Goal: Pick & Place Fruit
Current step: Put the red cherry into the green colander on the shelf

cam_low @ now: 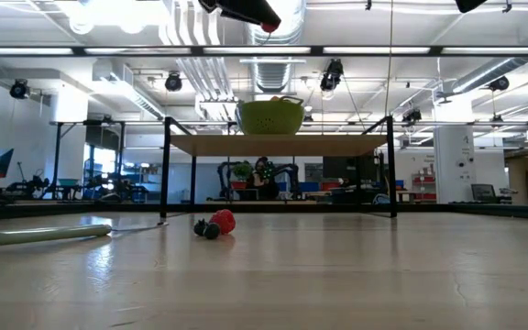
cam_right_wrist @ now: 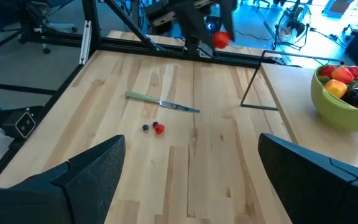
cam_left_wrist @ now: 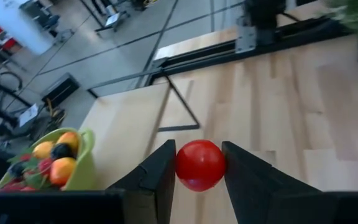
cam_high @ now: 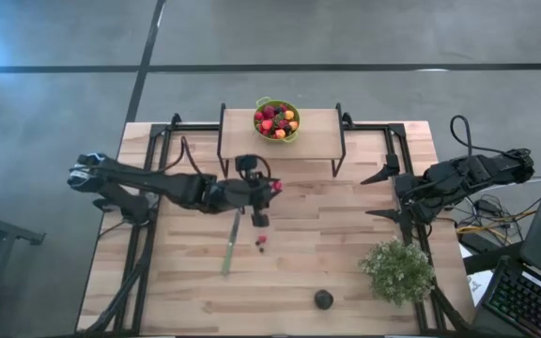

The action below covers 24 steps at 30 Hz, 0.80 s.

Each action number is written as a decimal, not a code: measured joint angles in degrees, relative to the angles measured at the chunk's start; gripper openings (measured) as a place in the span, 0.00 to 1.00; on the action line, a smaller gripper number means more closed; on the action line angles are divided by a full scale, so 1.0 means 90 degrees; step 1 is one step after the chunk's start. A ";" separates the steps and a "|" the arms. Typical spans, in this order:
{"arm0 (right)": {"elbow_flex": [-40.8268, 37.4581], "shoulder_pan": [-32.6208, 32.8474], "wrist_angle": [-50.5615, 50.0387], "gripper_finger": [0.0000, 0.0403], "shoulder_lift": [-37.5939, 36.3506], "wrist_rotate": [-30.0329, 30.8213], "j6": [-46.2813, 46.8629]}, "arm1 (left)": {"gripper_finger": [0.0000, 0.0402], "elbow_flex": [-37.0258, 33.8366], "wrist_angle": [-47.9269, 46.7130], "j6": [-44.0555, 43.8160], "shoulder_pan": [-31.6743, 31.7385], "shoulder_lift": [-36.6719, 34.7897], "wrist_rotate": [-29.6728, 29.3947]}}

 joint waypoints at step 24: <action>0.0001 -0.0001 -0.0002 0.90 -0.0005 0.0000 0.0000 | 0.31 0.0000 0.0000 -0.0060 0.2142 0.0000 0.0002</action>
